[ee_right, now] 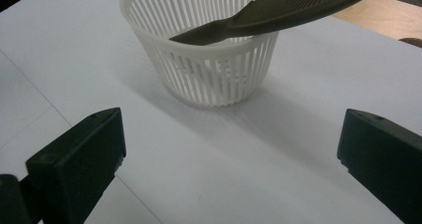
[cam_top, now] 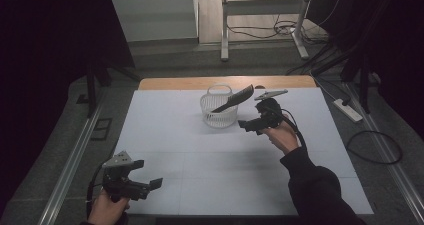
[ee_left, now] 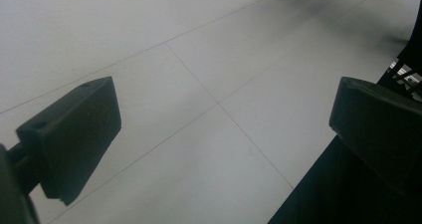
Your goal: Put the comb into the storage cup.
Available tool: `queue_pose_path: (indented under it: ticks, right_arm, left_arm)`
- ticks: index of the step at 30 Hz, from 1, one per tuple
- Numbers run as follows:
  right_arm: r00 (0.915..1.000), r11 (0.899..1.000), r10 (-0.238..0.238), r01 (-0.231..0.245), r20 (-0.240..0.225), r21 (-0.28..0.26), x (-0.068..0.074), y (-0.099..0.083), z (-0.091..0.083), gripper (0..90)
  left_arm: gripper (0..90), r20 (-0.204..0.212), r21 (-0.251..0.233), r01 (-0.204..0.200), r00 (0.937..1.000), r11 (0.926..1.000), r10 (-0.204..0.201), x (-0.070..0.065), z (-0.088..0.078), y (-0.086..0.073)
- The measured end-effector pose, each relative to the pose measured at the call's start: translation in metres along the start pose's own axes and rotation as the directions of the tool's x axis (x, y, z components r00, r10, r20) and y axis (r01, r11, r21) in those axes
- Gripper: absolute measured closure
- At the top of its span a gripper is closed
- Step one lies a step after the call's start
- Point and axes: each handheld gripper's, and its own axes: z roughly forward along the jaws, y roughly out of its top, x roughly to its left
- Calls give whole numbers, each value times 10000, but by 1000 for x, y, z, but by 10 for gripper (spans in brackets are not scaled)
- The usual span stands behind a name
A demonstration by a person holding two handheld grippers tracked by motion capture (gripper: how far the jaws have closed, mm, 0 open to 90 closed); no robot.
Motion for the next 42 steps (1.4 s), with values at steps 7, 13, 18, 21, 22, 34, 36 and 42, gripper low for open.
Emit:
queue_pose_path:
  ticks: [7,13,18,21,22,34,36,42]
  right_arm:
    - [9999,9999,-153,152,56,62,5,-6,-5,0]
    - [9999,10000,-48,48,-96,19,7,-12,-9,0]
    - [9999,9999,-106,106,-119,-11,9,-15,-13,0]
    - [9997,9998,-189,189,-143,-13,11,-17,-15,0]
    - [9997,9998,-215,215,-152,-13,11,-17,-16,0]
    - [9985,9988,-491,491,-258,-8,17,-25,-27,0]
    - [9981,9985,-547,548,-266,27,18,-26,-30,0]
    - [9978,9984,-562,558,-354,-117,21,-29,-36,0]
  left_arm:
    - [4,9,-1,1,10000,10000,-1,0,0,0]
    - [4,19,-3,10,10000,10000,-10,0,0,0]
    - [4,19,-3,16,10000,10000,-16,0,0,0]
    - [4,19,-3,20,10000,10000,-20,0,0,0]
    - [4,19,-4,23,10000,10000,-23,0,0,0]
    - [4,24,-1,43,10000,10000,-43,1,0,0]
    - [4,24,1,52,10000,10000,-52,1,0,0]
    - [4,35,-5,61,10000,10000,-61,1,0,0]
